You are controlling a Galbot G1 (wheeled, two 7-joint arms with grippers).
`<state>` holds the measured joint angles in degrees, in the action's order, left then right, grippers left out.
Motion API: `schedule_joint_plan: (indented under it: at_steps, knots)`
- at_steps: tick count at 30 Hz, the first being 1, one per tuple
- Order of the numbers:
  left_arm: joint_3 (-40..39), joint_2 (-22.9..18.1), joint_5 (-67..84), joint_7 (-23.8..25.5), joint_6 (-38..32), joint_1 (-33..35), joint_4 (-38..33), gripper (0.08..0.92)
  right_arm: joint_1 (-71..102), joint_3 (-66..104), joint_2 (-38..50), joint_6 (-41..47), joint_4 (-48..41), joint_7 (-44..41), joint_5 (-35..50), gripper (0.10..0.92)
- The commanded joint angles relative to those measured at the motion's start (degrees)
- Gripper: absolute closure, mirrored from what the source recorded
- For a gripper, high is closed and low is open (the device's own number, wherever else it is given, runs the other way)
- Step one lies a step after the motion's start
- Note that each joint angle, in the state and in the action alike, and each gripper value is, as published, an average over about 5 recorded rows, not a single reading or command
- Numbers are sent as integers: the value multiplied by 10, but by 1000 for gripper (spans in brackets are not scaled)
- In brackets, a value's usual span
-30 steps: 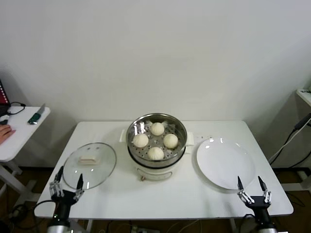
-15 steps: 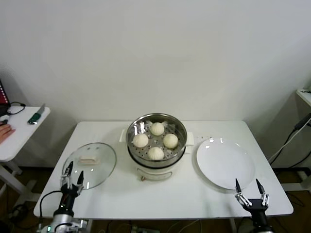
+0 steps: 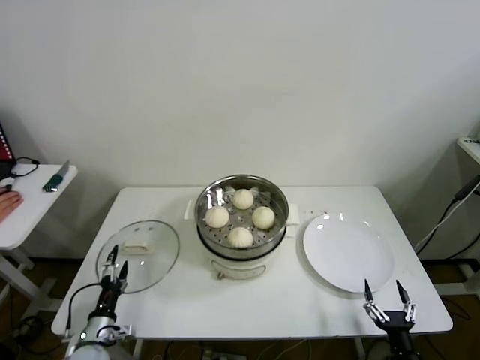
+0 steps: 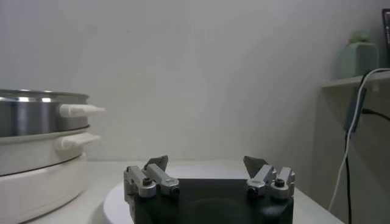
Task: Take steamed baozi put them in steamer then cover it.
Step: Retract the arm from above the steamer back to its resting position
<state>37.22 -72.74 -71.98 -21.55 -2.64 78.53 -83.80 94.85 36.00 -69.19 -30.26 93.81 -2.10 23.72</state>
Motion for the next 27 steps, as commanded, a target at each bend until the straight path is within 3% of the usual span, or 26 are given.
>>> schedule_joint_plan:
  at_steps: [1,27]
  knots:
    - [-13,5,-18,-3,7,-59,69,177,0,0,-3,0,-1,0,-2,203]
    - [-52,6,-17,6,35,-162,158,177,7,10,-20,-1,4,6,-11,203]
